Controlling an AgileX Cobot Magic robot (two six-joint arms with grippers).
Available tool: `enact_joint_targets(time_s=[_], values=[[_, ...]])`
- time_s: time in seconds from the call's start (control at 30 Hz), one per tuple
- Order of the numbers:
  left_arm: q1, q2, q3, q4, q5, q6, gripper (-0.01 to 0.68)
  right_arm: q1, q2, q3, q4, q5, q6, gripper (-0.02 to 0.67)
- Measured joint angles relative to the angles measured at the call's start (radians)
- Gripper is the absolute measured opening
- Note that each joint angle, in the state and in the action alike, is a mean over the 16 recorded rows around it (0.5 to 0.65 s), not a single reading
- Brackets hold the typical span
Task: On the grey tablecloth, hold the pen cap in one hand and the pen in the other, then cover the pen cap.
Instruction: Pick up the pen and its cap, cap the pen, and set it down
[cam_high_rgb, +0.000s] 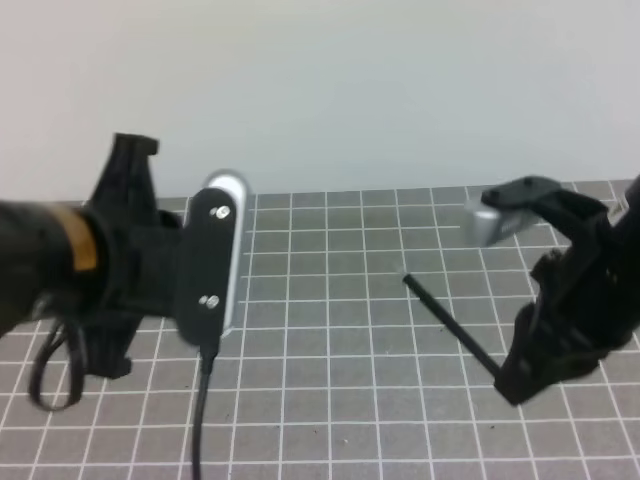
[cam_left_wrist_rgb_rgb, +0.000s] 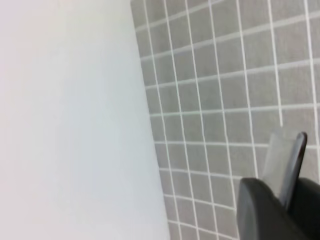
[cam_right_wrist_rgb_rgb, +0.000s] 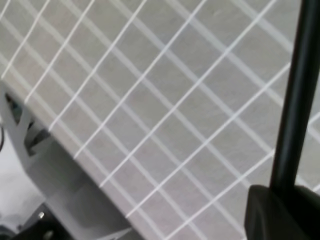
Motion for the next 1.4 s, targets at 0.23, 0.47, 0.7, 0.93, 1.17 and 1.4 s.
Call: enact_joint_targets(time_s=[0.23,0.47,0.7,0.93,1.17,1.4], values=[[0.000,-0.116,0.147,-0.010,-0.107,0.012,0.006,0.083,-0.069,0.088,0.019,-0.006,0.006,0.067],[0.000,-0.207,0.362,-0.015,-0.329,0.033,0.001,0.153,-0.093,0.177,0.051,-0.006,0.013,0.067],[-0.007,-0.302,0.578,-0.019,-0.603,0.050,0.006,0.205,-0.100,0.250,0.092,-0.006,0.014,0.067],[-0.043,-0.363,0.705,-0.019,-0.763,0.044,0.010,0.231,-0.103,0.280,0.197,-0.006,-0.043,0.067],[-0.086,-0.377,0.739,-0.018,-0.824,0.032,0.010,0.235,-0.087,0.282,0.311,-0.001,-0.119,0.062],[-0.105,-0.376,0.741,-0.014,-0.861,0.019,0.001,0.235,-0.068,0.282,0.397,-0.001,-0.165,0.062]])
